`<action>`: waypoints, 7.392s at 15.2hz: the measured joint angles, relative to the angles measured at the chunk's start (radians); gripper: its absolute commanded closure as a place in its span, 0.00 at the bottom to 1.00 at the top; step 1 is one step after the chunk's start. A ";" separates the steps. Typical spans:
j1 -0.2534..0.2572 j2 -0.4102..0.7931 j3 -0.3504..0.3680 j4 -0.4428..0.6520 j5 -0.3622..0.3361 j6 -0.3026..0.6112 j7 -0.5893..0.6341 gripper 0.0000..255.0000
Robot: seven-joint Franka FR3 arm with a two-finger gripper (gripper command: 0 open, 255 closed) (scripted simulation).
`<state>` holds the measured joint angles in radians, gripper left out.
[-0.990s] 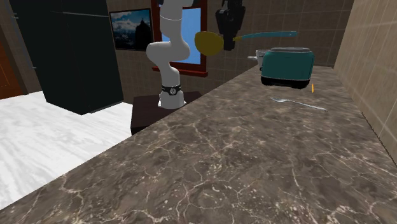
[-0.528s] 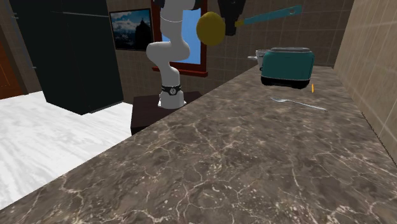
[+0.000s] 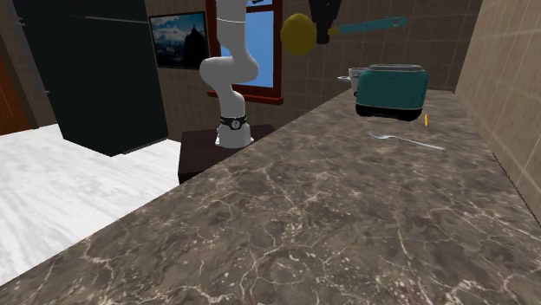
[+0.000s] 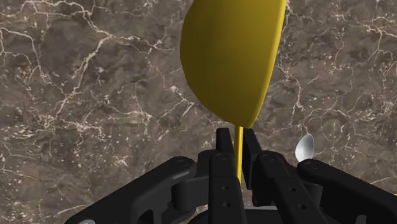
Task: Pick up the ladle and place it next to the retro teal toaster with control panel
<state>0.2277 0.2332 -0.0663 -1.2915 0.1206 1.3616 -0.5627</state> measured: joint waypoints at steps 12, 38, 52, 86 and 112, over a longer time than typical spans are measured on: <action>0.132 -0.324 0.111 -0.417 0.022 0.123 0.228 1.00; 0.377 -0.500 0.489 -0.603 0.178 0.254 0.816 1.00; 0.467 -0.364 0.677 -0.519 0.149 0.361 1.087 1.00; 0.487 -0.261 0.719 -0.884 0.130 0.820 1.049 1.00; 0.608 -0.377 0.901 -1.019 -0.580 0.744 1.500 0.00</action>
<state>0.8356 -0.1437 0.8350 -2.3107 -0.4597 2.1053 0.9377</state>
